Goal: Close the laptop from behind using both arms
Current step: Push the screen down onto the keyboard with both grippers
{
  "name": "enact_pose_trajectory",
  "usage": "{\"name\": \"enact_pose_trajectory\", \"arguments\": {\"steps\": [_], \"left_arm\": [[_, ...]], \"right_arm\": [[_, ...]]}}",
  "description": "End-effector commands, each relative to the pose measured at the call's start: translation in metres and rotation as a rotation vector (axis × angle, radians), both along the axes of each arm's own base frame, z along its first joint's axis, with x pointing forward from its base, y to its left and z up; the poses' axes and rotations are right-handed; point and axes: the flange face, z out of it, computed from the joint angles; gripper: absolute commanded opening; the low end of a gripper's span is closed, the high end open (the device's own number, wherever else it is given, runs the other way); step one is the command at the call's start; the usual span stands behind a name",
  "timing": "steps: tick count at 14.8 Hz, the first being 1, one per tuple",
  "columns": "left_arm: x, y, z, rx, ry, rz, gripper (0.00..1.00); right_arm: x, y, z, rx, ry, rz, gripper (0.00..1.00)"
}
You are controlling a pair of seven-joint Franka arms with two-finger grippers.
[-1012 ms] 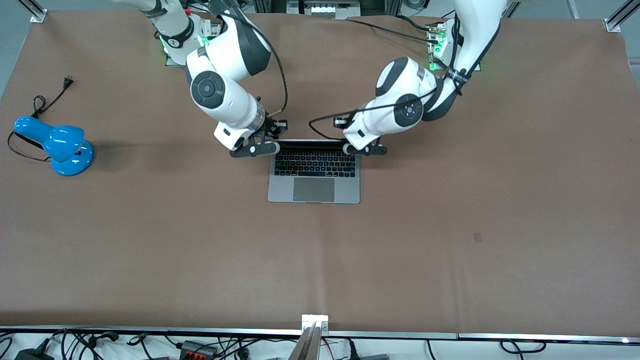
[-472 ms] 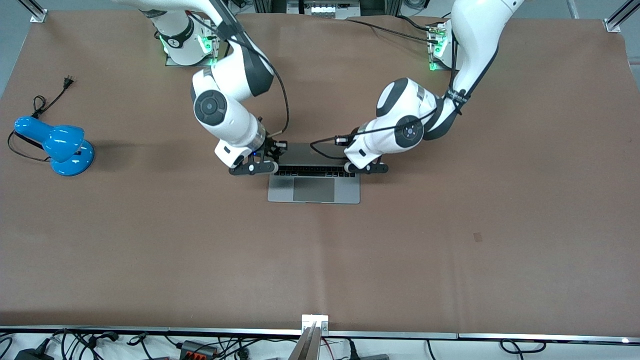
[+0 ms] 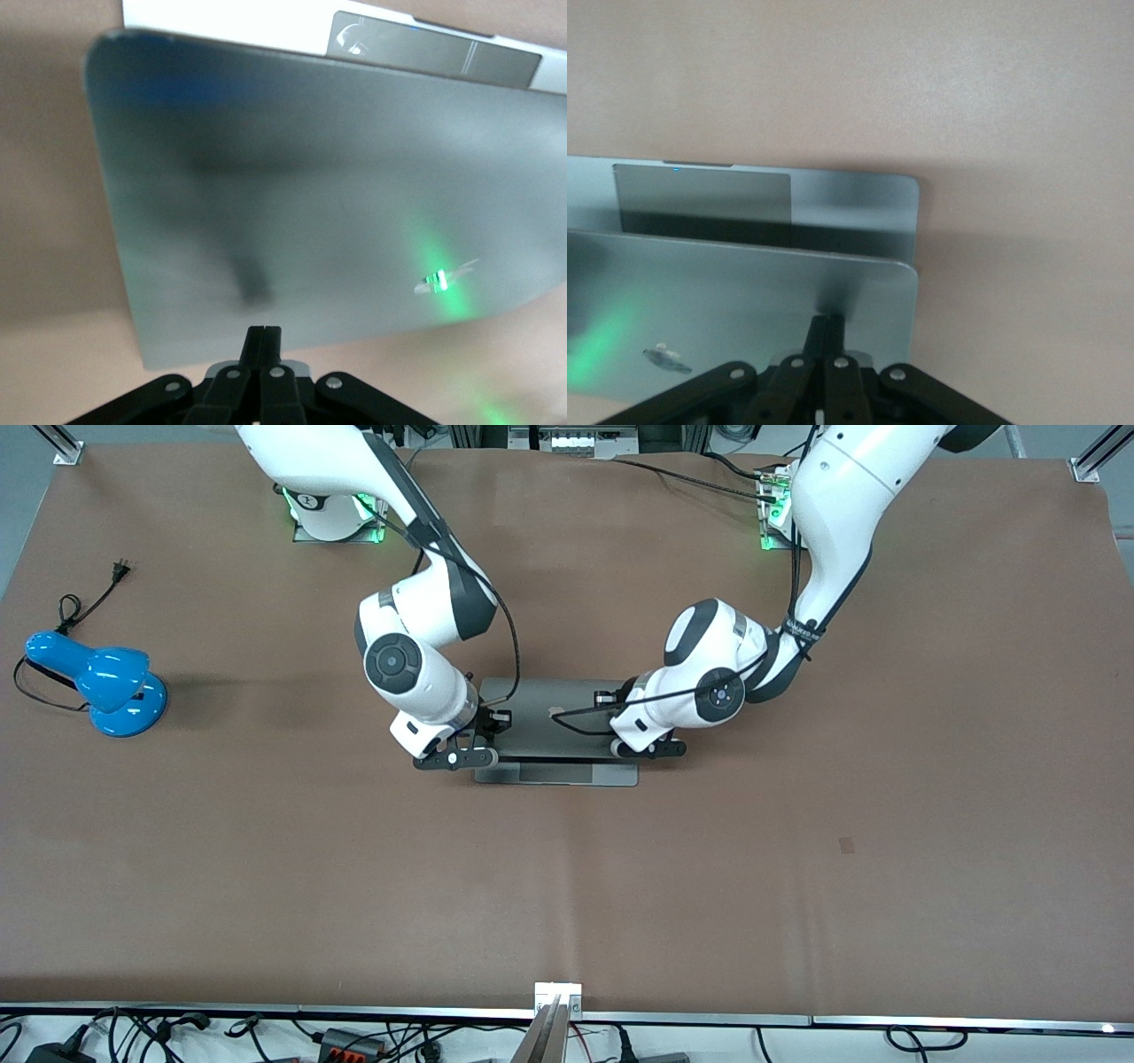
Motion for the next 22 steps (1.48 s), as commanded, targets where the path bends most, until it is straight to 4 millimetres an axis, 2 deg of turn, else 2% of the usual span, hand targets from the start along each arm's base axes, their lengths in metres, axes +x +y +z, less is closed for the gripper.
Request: {"name": "enact_pose_trajectory", "arguments": {"steps": [1, 5, 7, 10, 15, 18, 19, 21, 22], "left_arm": [[0.01, -0.003, -0.013, 0.014, -0.013, -0.036, 0.01], [0.006, -0.003, -0.035, 0.02, 0.012, -0.044, 0.01], [0.016, -0.004, -0.037, 0.003, 0.0, -0.047, 0.01], [0.016, -0.003, -0.046, 0.025, -0.009, -0.07, 0.01], [0.018, 0.0, -0.045, 0.025, -0.012, -0.066, 0.01], [0.021, 0.004, -0.038, 0.027, -0.016, -0.062, 0.01], [0.026, 0.011, -0.032, 0.029, -0.013, -0.055, 0.01], [0.032, 0.024, -0.007, 0.04, 0.006, -0.065, 0.01], [0.035, 0.032, 0.011, 0.046, 0.013, -0.07, 0.01]], "right_arm": [[0.015, 0.001, -0.017, -0.023, -0.006, -0.011, 0.0], [0.023, 0.003, -0.046, -0.033, -0.022, -0.015, 0.0], [0.024, 0.004, -0.056, -0.033, -0.027, -0.016, 0.0], [0.026, 0.005, -0.064, -0.037, -0.026, -0.012, 0.0], [0.028, 0.007, -0.064, -0.036, -0.029, -0.01, 0.0], [0.029, 0.007, -0.061, -0.034, -0.034, -0.009, 0.0], [0.032, 0.005, -0.055, -0.035, -0.041, -0.011, 0.0], [0.04, -0.001, -0.038, -0.055, -0.066, -0.009, 0.0], [0.042, -0.005, -0.024, -0.058, -0.069, -0.009, 0.0]]}}
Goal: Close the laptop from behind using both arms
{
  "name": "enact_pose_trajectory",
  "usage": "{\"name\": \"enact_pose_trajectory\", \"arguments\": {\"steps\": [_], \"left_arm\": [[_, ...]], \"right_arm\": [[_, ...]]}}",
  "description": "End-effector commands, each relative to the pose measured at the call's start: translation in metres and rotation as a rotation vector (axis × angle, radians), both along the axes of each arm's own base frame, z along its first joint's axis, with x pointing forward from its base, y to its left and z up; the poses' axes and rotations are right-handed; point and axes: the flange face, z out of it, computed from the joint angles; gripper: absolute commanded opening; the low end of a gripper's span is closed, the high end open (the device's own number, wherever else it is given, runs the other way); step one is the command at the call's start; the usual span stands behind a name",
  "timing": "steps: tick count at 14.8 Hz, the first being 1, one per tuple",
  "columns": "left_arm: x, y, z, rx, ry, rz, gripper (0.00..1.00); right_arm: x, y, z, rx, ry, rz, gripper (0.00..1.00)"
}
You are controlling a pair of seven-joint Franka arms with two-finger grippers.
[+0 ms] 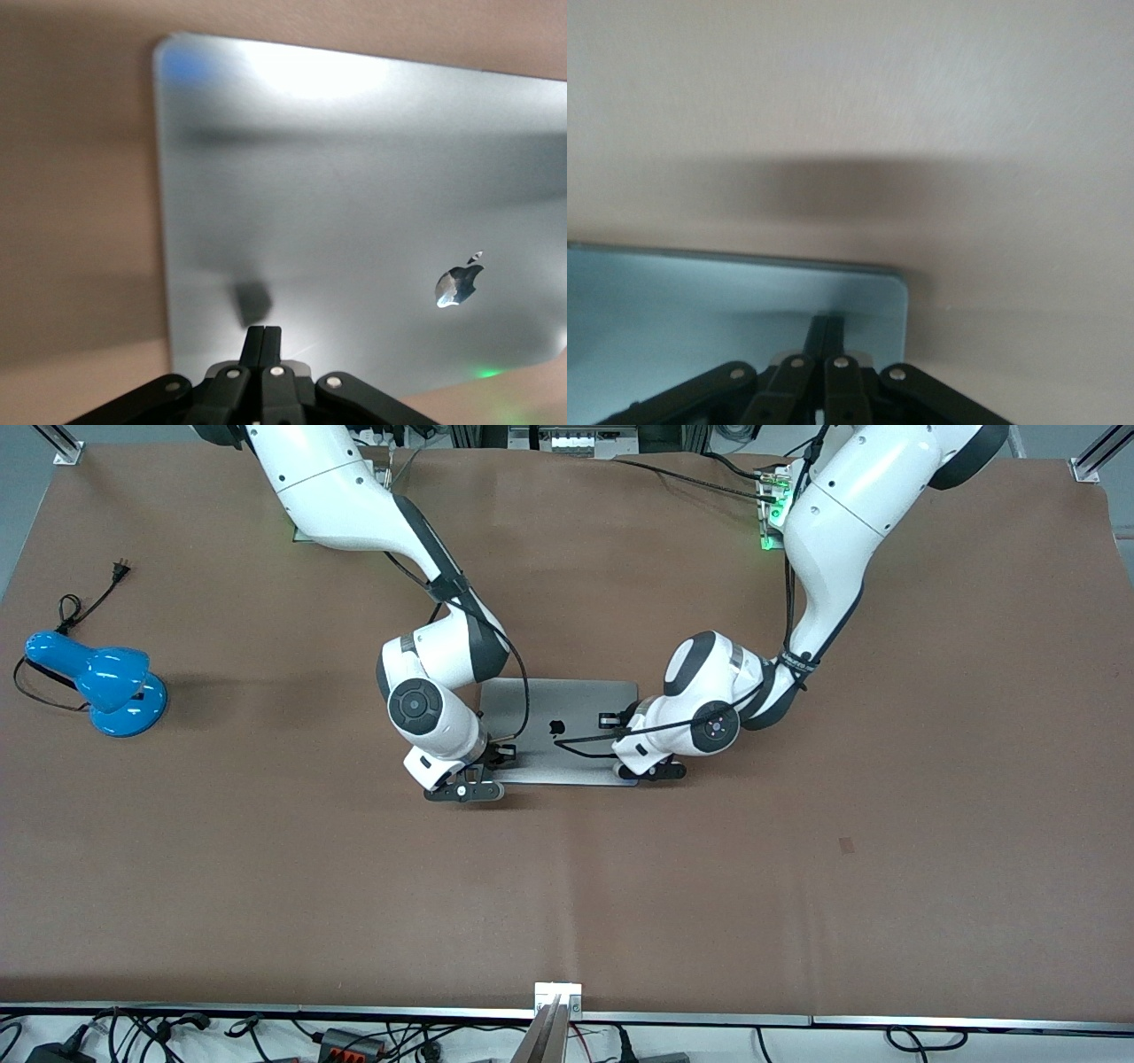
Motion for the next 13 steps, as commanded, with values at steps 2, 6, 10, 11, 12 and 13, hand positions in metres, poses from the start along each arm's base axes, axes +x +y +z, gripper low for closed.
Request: {"name": "enact_pose_trajectory", "arguments": {"steps": [2, 6, 10, 11, 12, 13], "left_arm": [[0.015, 0.036, 0.079, 0.041, -0.004, -0.045, 0.01], [0.021, 0.082, 0.155, 0.102, -0.02, -0.063, 0.01], [0.017, 0.137, 0.215, 0.122, 0.011, -0.088, 0.02], [0.007, 0.136, 0.248, 0.134, -0.015, -0.095, 0.02], [-0.003, 0.14, 0.273, 0.151, -0.02, -0.101, 0.02], [-0.011, 0.148, 0.289, 0.17, -0.001, -0.103, 0.02]], "right_arm": [[0.013, -0.016, 0.062, -0.038, -0.036, 0.011, 0.0], [0.02, -0.061, 0.145, -0.074, -0.025, -0.01, 0.0], [0.014, -0.101, 0.218, -0.16, -0.008, 0.02, 0.0], [0.015, -0.113, 0.236, -0.17, 0.014, 0.024, 0.0], [0.016, -0.119, 0.252, -0.176, 0.031, 0.039, 0.0], [0.018, -0.128, 0.267, -0.184, 0.043, 0.051, 0.0]]}}
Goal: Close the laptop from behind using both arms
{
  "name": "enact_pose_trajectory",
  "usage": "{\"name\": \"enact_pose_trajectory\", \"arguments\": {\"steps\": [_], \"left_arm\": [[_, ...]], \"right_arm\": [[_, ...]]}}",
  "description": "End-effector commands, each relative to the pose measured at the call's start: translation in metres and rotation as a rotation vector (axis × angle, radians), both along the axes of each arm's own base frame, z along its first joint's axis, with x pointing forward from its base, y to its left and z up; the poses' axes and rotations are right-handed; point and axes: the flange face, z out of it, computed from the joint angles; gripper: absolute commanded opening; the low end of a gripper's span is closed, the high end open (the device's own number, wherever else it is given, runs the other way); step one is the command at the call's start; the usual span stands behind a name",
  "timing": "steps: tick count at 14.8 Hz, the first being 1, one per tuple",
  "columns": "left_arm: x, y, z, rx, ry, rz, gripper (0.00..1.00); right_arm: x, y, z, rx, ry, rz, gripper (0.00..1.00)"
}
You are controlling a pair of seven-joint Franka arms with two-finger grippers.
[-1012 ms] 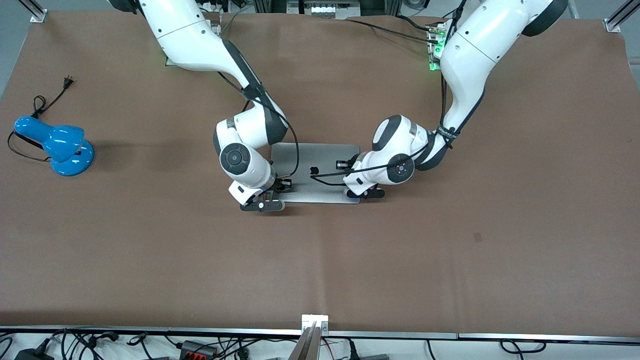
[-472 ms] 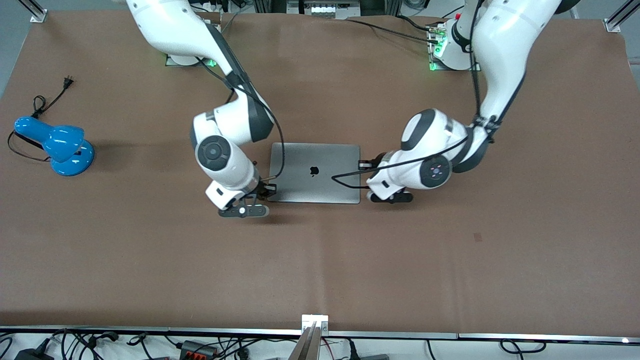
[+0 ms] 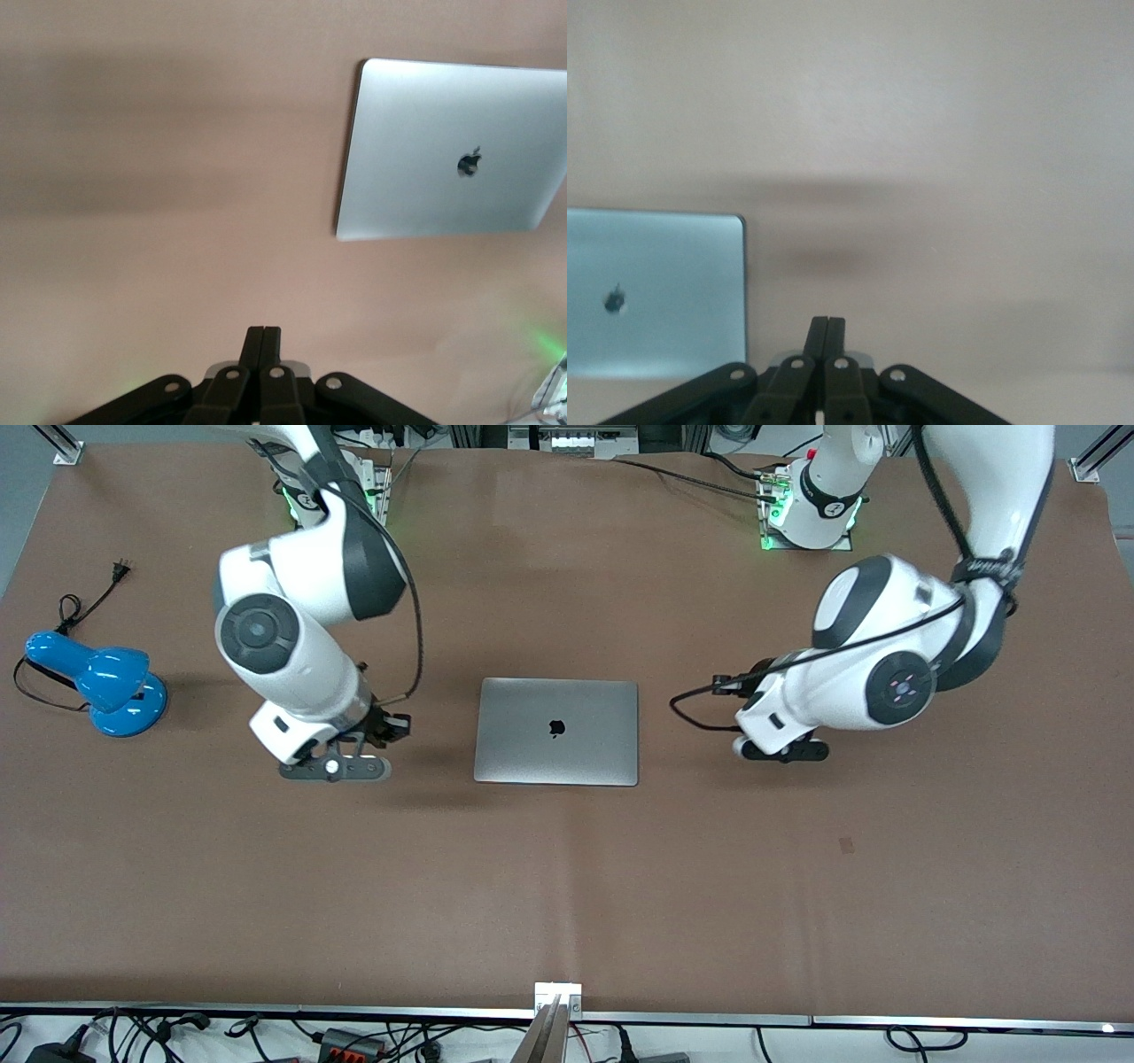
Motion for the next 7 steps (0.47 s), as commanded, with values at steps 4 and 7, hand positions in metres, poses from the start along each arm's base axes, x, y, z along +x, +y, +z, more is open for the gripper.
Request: {"name": "enact_pose_trajectory", "arguments": {"steps": [4, 7], "left_arm": [[-0.029, 0.034, 0.098, 0.055, 0.013, -0.036, 0.03], [-0.021, 0.045, 0.091, 0.035, 0.023, -0.045, 0.05]], "right_arm": [[0.011, -0.042, 0.056, -0.03, 0.024, 0.006, 1.0], [0.019, -0.056, 0.08, -0.03, -0.027, -0.007, 1.0]]}}
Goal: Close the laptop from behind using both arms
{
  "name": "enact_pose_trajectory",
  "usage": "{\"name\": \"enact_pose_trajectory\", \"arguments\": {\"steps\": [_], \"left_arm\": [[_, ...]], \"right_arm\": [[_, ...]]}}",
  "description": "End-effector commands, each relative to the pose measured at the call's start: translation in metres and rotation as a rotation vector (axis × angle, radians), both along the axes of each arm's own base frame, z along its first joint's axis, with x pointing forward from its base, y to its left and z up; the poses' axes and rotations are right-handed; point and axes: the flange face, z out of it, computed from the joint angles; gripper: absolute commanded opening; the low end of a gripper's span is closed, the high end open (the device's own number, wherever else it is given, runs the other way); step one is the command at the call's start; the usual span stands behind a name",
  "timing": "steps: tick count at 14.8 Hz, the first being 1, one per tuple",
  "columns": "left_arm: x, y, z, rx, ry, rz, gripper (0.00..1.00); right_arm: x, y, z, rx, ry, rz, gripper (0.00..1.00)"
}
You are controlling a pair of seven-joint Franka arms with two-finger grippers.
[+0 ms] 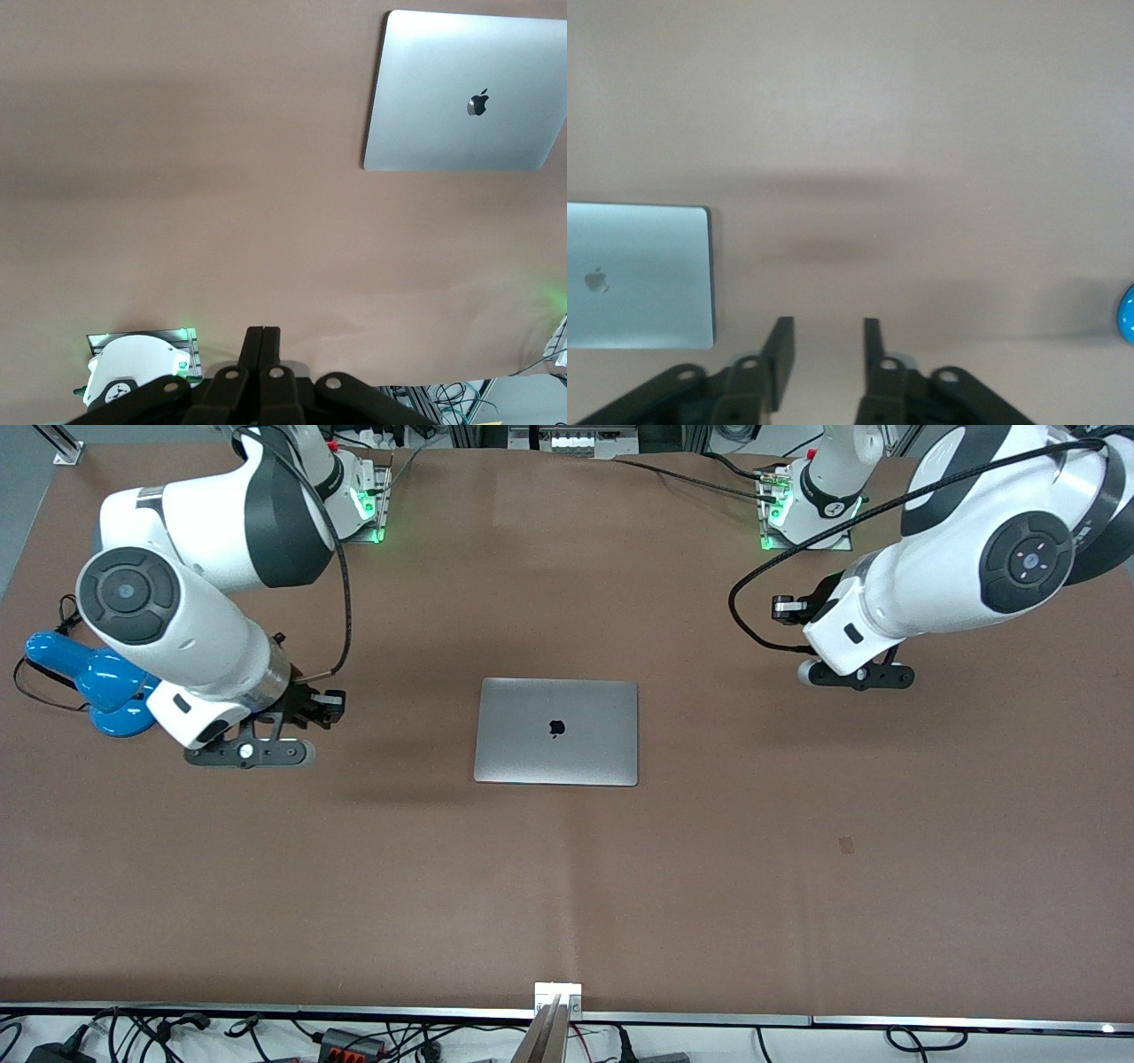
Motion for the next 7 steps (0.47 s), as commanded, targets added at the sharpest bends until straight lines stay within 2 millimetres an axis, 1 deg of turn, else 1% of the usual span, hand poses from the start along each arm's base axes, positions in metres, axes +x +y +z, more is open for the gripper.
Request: {"name": "enact_pose_trajectory", "arguments": {"steps": [1, 3, 4, 5, 6, 7], "left_arm": [[0.01, 0.013, -0.005, -0.027, 0.011, -0.051, 0.08], [0.011, 0.022, 0.002, -0.027, 0.013, -0.057, 0.3], [0.012, 0.033, 0.002, -0.023, 0.031, -0.047, 0.37], [0.013, 0.037, 0.003, -0.021, 0.03, -0.043, 0.54], [0.013, 0.039, 0.003, -0.005, 0.022, -0.046, 0.82], [0.014, 0.038, 0.007, 0.019, 0.0, -0.079, 1.0]], "right_arm": [[0.008, -0.014, 0.019, -0.012, -0.027, -0.007, 1.0], [0.012, -0.027, 0.027, -0.014, -0.05, -0.034, 1.0], [0.014, -0.033, 0.03, -0.015, -0.058, -0.051, 1.0], [0.016, -0.039, 0.032, -0.018, -0.064, -0.069, 1.0], [0.017, -0.044, 0.033, -0.018, -0.068, -0.086, 1.0], [0.018, -0.049, 0.034, -0.016, -0.072, -0.094, 1.0]]}}
